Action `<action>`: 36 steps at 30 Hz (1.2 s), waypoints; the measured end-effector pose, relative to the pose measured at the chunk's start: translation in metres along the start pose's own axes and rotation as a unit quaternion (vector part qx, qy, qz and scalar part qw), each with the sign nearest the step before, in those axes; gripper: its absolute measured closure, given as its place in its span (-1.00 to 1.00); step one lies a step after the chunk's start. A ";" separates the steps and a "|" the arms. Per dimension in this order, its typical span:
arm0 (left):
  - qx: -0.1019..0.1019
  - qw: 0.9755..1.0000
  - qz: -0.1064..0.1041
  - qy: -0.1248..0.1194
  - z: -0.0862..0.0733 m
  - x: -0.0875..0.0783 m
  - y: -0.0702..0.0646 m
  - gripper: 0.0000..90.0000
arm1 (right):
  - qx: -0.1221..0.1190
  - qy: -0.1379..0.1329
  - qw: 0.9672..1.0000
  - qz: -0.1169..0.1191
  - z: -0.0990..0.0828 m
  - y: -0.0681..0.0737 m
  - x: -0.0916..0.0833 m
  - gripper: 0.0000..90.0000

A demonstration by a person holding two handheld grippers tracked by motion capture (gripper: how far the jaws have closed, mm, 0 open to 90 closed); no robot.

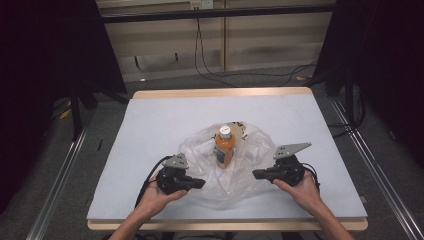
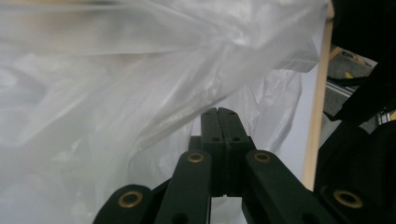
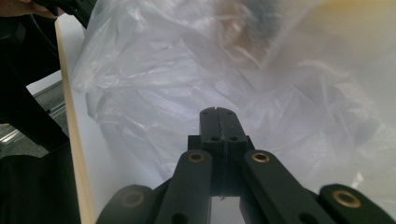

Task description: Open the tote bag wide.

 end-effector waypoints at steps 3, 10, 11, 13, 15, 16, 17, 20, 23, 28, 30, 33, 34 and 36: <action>-0.003 1.000 -0.004 -0.020 0.000 -0.011 -0.002 1.00 | -0.003 -0.009 1.000 -0.002 0.001 0.002 -0.006 1.00; 0.002 0.999 0.006 -0.040 -0.003 -0.037 -0.009 1.00 | -0.004 -0.029 0.999 -0.022 -0.001 0.008 -0.036 1.00; 0.002 0.999 0.006 -0.043 -0.002 -0.040 -0.010 1.00 | -0.006 -0.032 0.999 -0.025 -0.001 0.007 -0.039 1.00; 0.001 0.998 0.012 -0.060 0.006 -0.052 -0.011 1.00 | -0.006 -0.035 0.999 -0.032 0.006 0.004 -0.045 1.00; 0.001 0.998 0.016 -0.060 0.010 -0.056 -0.011 1.00 | -0.009 -0.036 0.999 -0.033 0.010 0.003 -0.046 1.00; 0.005 0.998 0.021 -0.065 0.014 -0.060 -0.011 1.00 | -0.014 -0.041 0.999 -0.033 0.015 0.001 -0.047 1.00; 0.006 0.997 0.019 -0.072 0.018 -0.064 -0.011 1.00 | -0.016 -0.045 0.998 -0.034 0.021 0.001 -0.048 1.00; 0.018 0.996 0.016 -0.089 0.030 -0.075 -0.013 1.00 | -0.024 -0.052 0.998 -0.033 0.038 -0.003 -0.048 1.00; 0.027 0.995 0.019 -0.097 0.040 -0.084 -0.016 1.00 | -0.032 -0.051 0.998 -0.028 0.054 -0.008 -0.042 1.00; 0.041 0.993 0.020 -0.107 0.053 -0.096 -0.022 1.00 | -0.047 -0.043 0.998 -0.021 0.077 -0.010 -0.035 1.00; 0.044 0.992 0.019 -0.115 0.060 -0.099 -0.022 1.00 | -0.055 -0.037 0.998 -0.012 0.087 -0.010 -0.029 1.00; 0.044 0.991 0.017 -0.128 0.072 -0.101 -0.021 1.00 | -0.063 -0.024 0.998 0.002 0.098 -0.011 -0.015 1.00; 0.046 0.991 0.020 -0.127 0.076 -0.100 -0.020 1.00 | -0.070 -0.006 0.997 0.010 0.100 -0.012 -0.001 1.00; 0.043 0.992 0.019 -0.118 0.084 -0.097 -0.015 1.00 | -0.072 0.005 0.997 0.014 0.099 -0.012 0.005 1.00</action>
Point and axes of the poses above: each handheld gripper's, and its own axes: x roughly forward along the jaws, z roughly out of its top, y roughly to its left, the point moved 1 cm from there along x, roughly forward along the jaws, and after that the axes turned 12 degrees about -x, right-handed, at the moved point
